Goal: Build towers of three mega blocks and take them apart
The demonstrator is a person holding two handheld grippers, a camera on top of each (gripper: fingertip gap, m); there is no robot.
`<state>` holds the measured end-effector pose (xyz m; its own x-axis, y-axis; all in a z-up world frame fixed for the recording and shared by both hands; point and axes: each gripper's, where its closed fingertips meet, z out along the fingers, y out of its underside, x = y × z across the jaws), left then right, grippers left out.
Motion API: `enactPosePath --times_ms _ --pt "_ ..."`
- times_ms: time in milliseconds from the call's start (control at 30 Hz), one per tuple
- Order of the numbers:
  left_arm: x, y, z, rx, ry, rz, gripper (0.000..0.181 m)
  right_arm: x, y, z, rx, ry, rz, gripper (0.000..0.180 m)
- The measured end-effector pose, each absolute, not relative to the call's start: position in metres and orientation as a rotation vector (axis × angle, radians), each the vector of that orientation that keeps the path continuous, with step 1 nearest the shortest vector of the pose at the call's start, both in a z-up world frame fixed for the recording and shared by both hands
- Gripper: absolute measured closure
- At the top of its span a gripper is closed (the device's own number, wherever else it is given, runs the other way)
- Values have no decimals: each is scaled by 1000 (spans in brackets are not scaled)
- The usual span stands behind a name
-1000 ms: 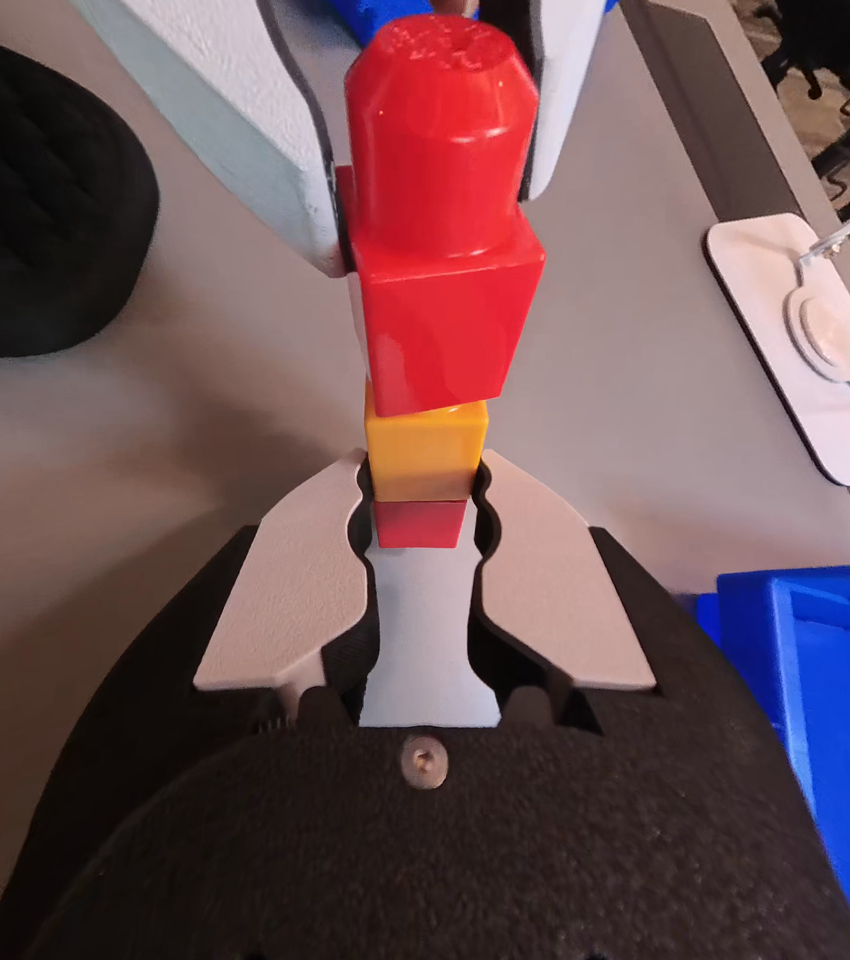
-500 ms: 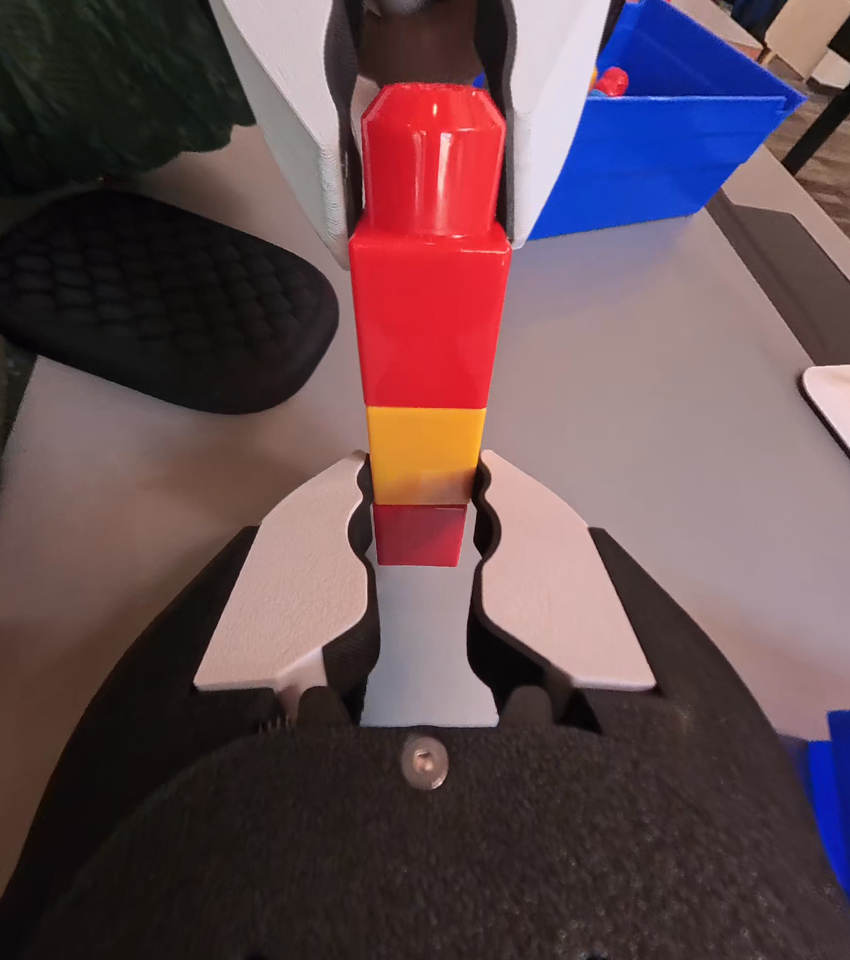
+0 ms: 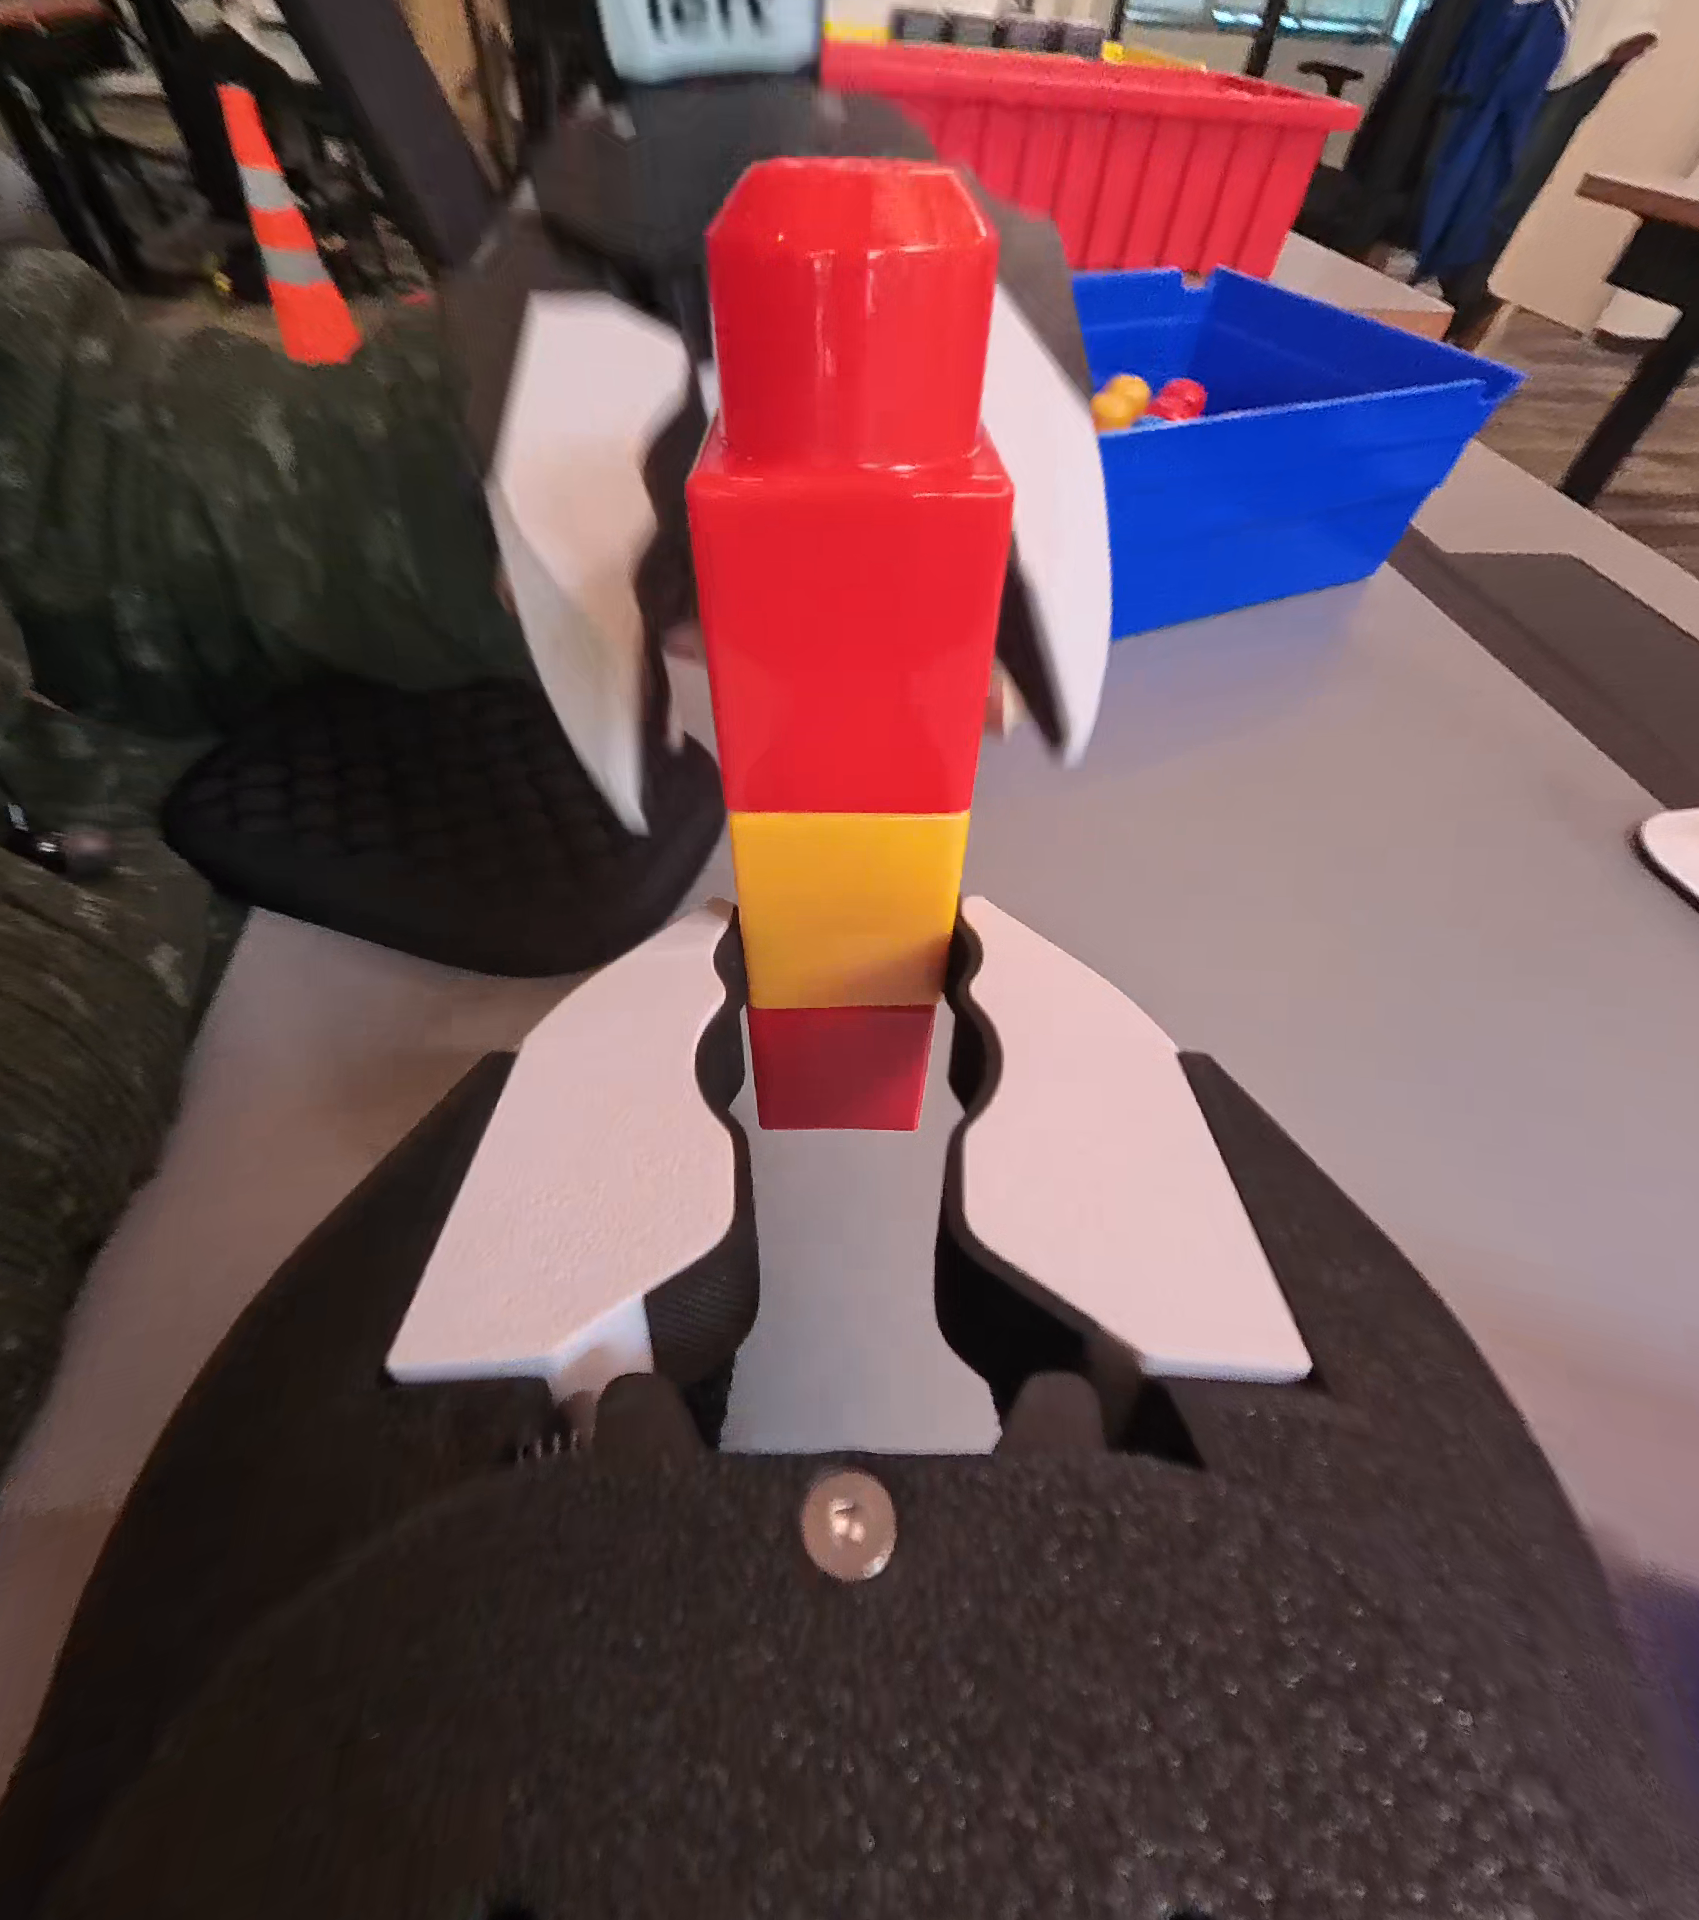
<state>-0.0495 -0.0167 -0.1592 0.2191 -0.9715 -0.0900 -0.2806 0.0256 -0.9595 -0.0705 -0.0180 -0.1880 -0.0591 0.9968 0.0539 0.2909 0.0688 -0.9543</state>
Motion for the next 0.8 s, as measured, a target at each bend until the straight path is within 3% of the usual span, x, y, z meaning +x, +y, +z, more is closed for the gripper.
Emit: enactPosePath --times_ms 67,233,400,600,667,733,800 --pt "-44 -23 -167 -1443 1277 -881 144 -73 -24 -190 -1341 -1515 1065 143" --pt "-47 -20 -173 -1508 1293 -853 145 -74 -24 -195 -1371 -1517 1088 143" --pt "-65 -2 -198 -1669 1322 -653 145 -65 -8 -185 -1366 -1455 1055 128" --pt "-61 -5 -230 -1756 1449 -511 144 -67 -16 -185 -1313 -1503 1024 123" --pt "-59 -9 -234 -1759 1480 -503 144 -71 -20 -192 -1309 -1539 1000 125" --pt "-56 -13 -233 -1743 1494 -516 144 -71 -18 -193 -1309 -1542 965 142" --pt "-53 -14 -227 -1721 1471 -550 144 -69 -19 -188 -1288 -1530 987 143"
